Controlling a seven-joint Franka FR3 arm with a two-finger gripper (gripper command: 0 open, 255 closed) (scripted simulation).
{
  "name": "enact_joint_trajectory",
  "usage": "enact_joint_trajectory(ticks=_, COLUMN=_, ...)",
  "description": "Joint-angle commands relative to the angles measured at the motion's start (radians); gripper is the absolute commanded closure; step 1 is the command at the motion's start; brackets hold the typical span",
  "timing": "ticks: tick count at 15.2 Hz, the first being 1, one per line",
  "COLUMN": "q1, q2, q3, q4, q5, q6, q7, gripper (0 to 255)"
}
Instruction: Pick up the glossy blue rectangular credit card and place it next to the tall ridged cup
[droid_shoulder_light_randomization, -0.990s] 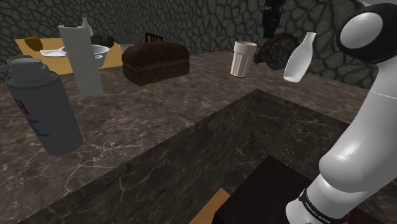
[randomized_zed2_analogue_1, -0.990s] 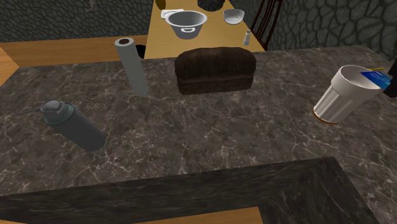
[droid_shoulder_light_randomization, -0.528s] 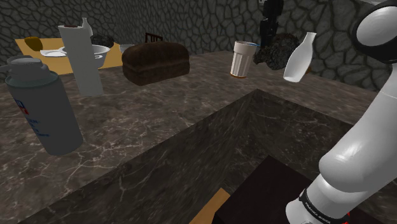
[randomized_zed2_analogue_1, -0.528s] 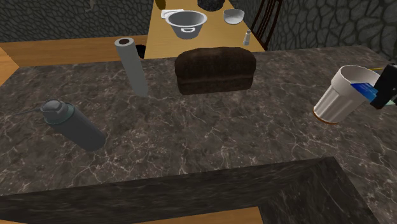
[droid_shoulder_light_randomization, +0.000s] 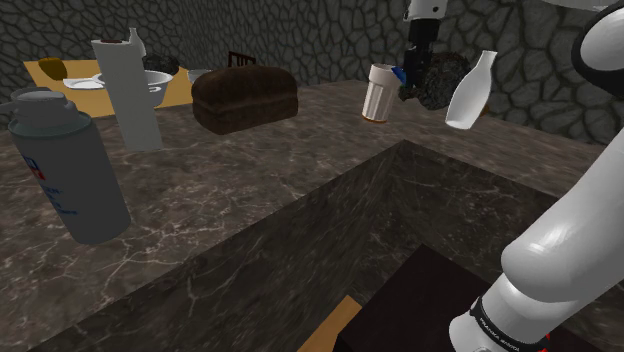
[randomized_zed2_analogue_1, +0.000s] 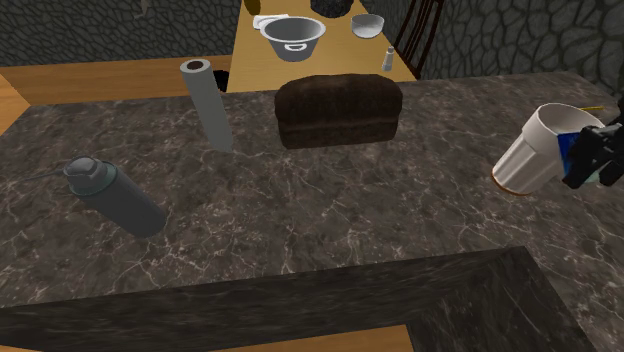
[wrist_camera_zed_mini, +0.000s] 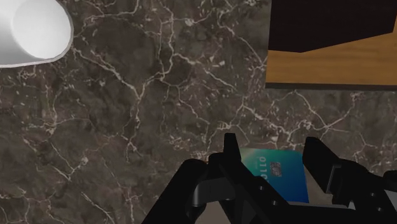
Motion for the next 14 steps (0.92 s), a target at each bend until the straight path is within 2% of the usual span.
enact_joint_trajectory(ticks=1, q1=0.000, q2=-0.012, q3=0.000, q4=-0.048, q5=0.000, q6=0.035, q7=0.001, gripper=255)
enact_joint_trajectory(ticks=14, q1=-0.001, q2=-0.056, q3=-0.001, q4=-0.279, q5=0.001, q6=0.222, q7=0.008, gripper=255)
